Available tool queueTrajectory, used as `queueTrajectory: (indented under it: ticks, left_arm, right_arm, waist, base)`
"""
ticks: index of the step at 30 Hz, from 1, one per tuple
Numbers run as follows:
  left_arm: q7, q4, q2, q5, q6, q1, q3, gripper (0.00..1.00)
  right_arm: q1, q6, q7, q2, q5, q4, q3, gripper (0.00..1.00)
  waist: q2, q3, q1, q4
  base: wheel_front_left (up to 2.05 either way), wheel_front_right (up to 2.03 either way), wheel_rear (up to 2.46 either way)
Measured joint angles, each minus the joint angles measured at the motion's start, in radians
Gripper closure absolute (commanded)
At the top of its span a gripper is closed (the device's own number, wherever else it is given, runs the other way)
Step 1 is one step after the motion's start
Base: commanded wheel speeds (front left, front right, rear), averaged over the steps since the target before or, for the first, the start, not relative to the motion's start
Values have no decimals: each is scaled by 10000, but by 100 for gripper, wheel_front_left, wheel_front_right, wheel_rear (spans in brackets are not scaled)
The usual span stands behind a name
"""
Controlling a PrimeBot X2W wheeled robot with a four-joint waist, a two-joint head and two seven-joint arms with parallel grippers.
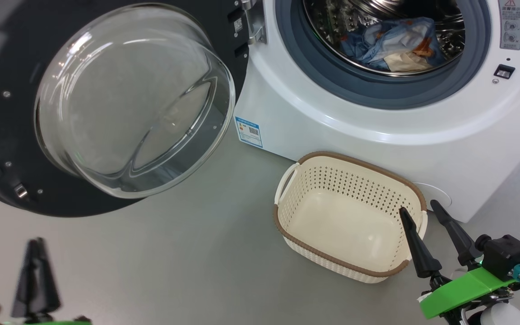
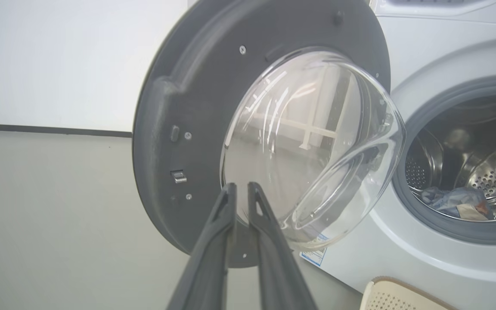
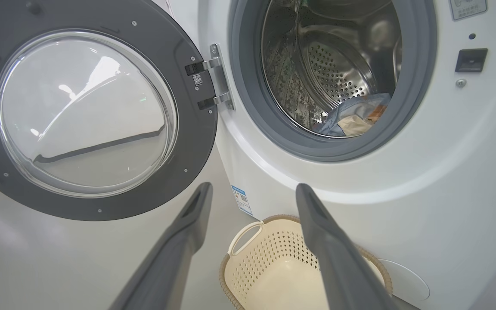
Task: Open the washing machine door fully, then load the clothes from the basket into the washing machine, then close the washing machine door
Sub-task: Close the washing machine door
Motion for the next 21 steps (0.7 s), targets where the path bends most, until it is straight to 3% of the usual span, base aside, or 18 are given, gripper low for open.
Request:
queueTrajectory:
  ticks: [3, 7, 10, 17, 21]
  left_arm:
    - [-2, -393, 33, -33, -219, -514, 752, 100]
    - [-2, -533, 489, -690, -422, -1569, 1561, 100]
    - [-4, -190, 1087, -2263, -449, -2448, 2073, 100]
    - [259, 1212, 3325, -5946, -451, -4282, 2096, 100]
    - [1091, 2173, 3929, -7553, -449, -5096, 2111, 100]
  right_arm:
    - [0, 0, 0, -2, 0, -48, -12, 0]
    - [-4, 0, 0, -27, -2, -86, -21, 0]
    - [-15, 0, 0, -77, -2, -125, -42, 0]
    - [-202, 0, 0, -268, -17, -203, -173, 0]
    - [-466, 0, 0, -313, -17, -234, -192, 0]
  waist:
    - [0, 105, 0, -58]
    - [0, 286, 0, -176]
    - [0, 449, 0, -287]
    - [0, 1005, 0, -495]
    - [0, 1273, 0, -563]
  base:
    - [0, 0, 0]
    - [0, 0, 0]
    - [0, 0, 0]
    - [0, 0, 0]
    - [0, 0, 0]
